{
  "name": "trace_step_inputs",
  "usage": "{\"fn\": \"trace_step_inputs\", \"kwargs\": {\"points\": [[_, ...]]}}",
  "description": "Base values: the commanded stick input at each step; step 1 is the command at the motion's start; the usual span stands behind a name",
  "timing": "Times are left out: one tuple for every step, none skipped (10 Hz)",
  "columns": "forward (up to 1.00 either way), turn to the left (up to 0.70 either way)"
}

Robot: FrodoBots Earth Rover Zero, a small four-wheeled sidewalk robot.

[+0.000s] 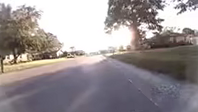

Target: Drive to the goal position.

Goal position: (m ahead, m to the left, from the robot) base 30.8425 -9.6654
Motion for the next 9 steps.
{"fn": "trace_step_inputs", "kwargs": {"points": [[1.00,-0.13],[1.00,-0.04],[1.00,0.00],[1.00,0.00],[1.00,0.00],[1.00,0.00],[1.00,0.00],[1.00,0.00],[1.00,0.00]]}}
